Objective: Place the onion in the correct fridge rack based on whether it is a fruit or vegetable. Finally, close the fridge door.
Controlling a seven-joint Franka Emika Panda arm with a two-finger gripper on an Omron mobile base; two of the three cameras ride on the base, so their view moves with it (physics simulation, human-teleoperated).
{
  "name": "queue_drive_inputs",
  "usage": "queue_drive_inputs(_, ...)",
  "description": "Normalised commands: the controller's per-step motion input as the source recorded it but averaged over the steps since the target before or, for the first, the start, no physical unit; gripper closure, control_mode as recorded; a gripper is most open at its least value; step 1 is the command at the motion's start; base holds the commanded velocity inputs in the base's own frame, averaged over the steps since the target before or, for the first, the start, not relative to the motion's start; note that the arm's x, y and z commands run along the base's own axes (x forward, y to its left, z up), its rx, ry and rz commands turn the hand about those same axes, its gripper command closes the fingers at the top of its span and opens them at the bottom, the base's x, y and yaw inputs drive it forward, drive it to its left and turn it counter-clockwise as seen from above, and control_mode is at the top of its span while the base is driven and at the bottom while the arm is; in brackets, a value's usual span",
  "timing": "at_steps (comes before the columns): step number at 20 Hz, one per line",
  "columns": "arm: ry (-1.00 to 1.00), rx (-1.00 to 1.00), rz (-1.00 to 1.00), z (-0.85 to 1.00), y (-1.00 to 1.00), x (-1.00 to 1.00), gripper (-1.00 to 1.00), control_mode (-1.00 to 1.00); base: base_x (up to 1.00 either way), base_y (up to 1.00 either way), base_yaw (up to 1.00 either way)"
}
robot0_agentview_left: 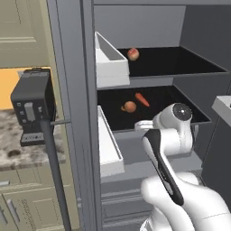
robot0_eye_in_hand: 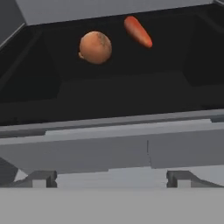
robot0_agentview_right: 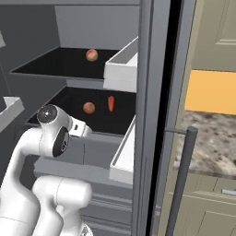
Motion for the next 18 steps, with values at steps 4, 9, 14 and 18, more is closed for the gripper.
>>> queue_drive_inputs(4,0.0,0.0,0.0,0.0,0.0,0.0,-1.0,1.0,-0.98,0.0,-0.04)
queue_drive_inputs(9,0.0,0.0,0.0,0.0,0.0,0.0,-1.0,1.0,-0.53,0.01,0.0)
queue_drive_inputs(14,0.0,0.0,0.0,0.0,0.0,0.0,-1.0,1.0,-0.38,0.0,0.0)
queue_drive_inputs(18,0.0,0.0,0.0,0.0,0.0,0.0,-1.0,1.0,-0.39,0.0,0.0)
